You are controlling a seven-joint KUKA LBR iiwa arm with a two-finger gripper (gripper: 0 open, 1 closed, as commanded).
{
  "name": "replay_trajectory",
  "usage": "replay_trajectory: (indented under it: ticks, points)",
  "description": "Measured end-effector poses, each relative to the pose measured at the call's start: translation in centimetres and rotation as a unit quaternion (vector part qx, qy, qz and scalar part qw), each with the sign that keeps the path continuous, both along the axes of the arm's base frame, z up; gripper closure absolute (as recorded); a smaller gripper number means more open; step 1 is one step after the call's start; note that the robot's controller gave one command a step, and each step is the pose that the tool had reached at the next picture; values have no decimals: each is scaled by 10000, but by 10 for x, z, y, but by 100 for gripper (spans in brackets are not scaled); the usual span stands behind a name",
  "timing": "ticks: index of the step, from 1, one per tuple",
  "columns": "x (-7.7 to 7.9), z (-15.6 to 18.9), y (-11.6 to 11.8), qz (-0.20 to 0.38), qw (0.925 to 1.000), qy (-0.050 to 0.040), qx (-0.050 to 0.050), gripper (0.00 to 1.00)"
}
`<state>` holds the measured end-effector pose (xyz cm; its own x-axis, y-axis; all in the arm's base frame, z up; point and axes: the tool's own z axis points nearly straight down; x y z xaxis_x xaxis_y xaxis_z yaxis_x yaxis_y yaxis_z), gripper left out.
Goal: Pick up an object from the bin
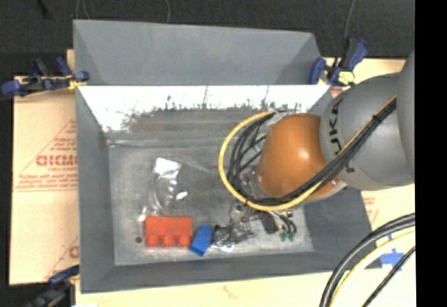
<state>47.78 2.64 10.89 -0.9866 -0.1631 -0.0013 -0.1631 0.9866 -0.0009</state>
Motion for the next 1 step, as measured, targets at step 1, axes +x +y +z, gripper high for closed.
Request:
replay_trajectory:
  ticks: [1]
  points:
    - [0, 0, 0, 3, 10000, 0, -1, 0]
